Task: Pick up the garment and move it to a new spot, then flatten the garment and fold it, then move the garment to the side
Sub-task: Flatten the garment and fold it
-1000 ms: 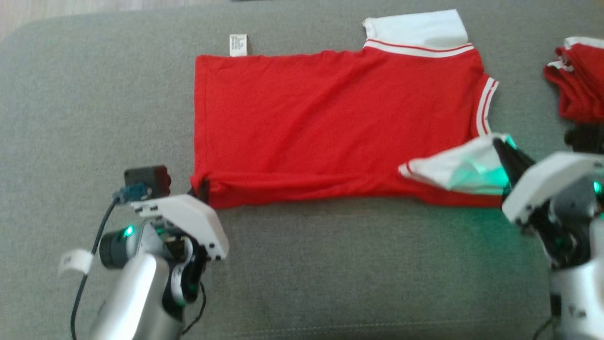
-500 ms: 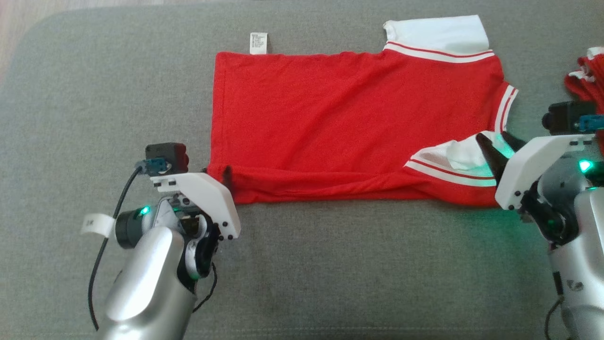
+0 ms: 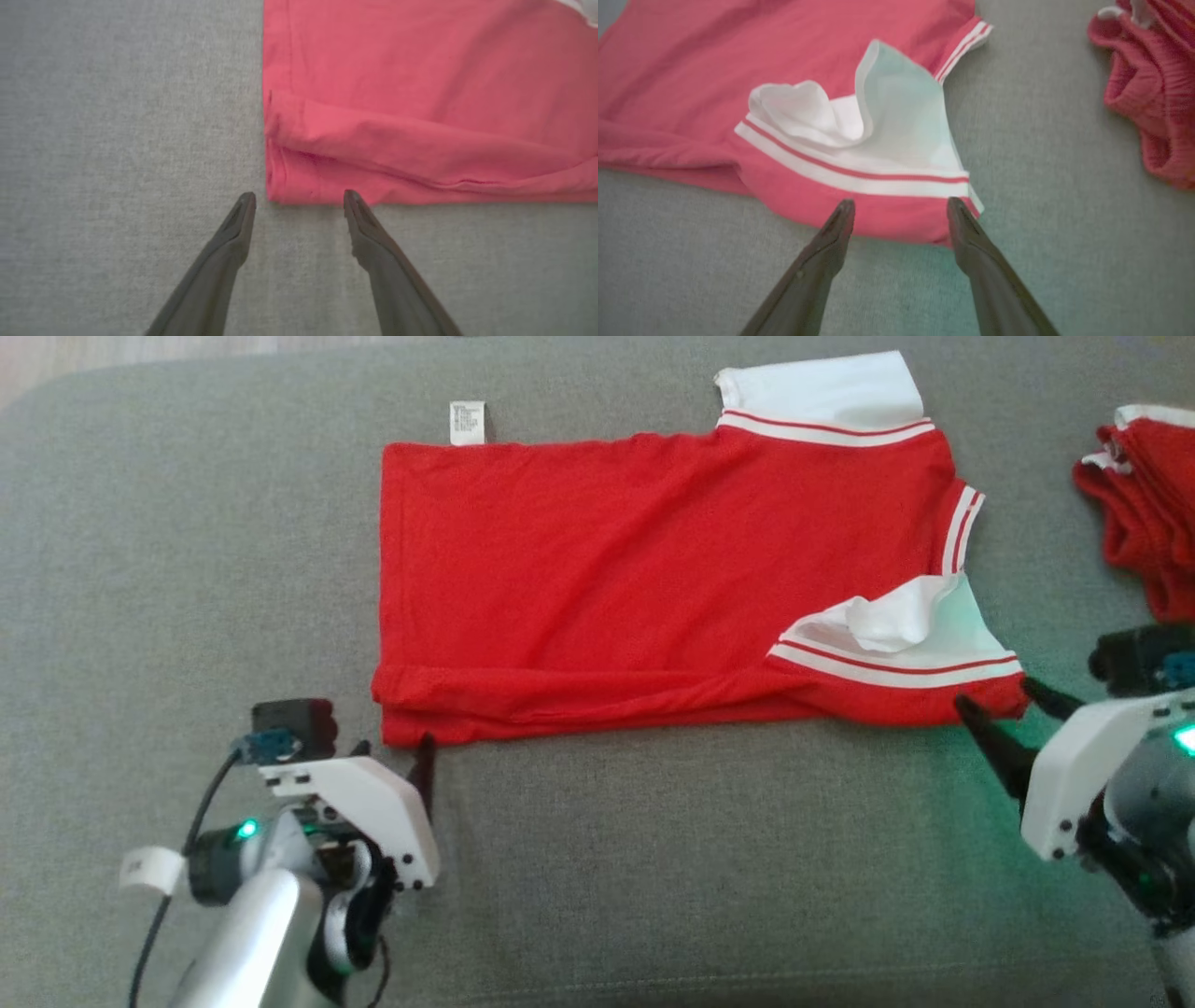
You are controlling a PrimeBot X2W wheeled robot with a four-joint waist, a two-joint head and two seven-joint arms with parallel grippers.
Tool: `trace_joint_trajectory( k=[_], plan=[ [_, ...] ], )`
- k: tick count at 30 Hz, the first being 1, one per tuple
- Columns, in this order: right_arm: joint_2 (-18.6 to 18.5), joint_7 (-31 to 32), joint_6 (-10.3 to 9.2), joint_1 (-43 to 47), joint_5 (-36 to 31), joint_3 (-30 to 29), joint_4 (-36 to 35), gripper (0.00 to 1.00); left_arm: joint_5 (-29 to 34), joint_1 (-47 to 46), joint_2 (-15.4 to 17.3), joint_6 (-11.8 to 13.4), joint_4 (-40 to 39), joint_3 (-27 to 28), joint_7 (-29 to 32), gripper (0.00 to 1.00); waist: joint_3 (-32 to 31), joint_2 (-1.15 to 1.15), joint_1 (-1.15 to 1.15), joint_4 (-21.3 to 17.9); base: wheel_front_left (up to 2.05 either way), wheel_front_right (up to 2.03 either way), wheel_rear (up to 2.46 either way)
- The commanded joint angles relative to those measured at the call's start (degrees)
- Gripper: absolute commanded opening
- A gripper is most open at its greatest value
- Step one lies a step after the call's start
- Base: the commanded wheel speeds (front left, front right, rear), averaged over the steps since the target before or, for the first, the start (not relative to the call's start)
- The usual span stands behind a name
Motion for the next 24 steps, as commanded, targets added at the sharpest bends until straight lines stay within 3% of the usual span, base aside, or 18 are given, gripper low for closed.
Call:
trace_joint_trajectory(
  k=[1,7,9,11,13,15,24],
  plan=[
    [-1.7,0.1,0.39,-0.8,0.1,0.2,-2.9,1.0,0.6,-2.6,1.5,0.3,-2.8,2.0,0.0,1.0,0.7,0.0,0.0,-0.3,0.0,0.0,0.0],
    [-0.7,1.0,0.39,0.2,-1.2,-1.1,-4.6,1.0,2.0,-3.8,3.1,0.8,-3.3,1.4,1.7,1.0,1.8,0.0,0.0,-0.6,0.0,0.0,0.0],
    [-0.8,1.4,0.39,0.1,-2.3,-1.0,-4.7,1.0,2.4,-4.3,3.6,0.7,-2.8,0.9,2.5,0.93,2.2,0.0,0.0,-0.8,0.0,0.0,0.0],
    [-1.0,1.6,0.39,0.0,-3.1,-0.9,-4.8,1.0,2.8,-4.8,4.0,0.7,-2.4,0.7,2.8,0.78,2.6,0.0,0.0,-0.9,0.0,0.0,0.0],
    [-1.1,1.9,0.39,-0.1,-3.5,-1.0,-4.8,1.0,2.7,-5.3,4.1,0.6,-2.2,0.6,3.0,0.74,2.9,0.0,0.0,-1.0,0.0,0.0,0.0],
    [-1.4,2.1,0.39,-0.1,-4.2,-0.8,-4.7,1.0,2.6,-5.6,4.1,0.5,-1.9,0.5,3.2,0.61,3.2,0.0,0.0,-1.1,0.0,0.0,0.0],
    [-1.0,1.7,0.39,-1.7,-5.4,-2.2,-2.2,1.0,2.3,-6.8,4.0,0.0,-0.4,-0.3,3.7,0.58,4.7,0.0,0.0,-1.2,0.0,0.0,0.0]
  ],
)
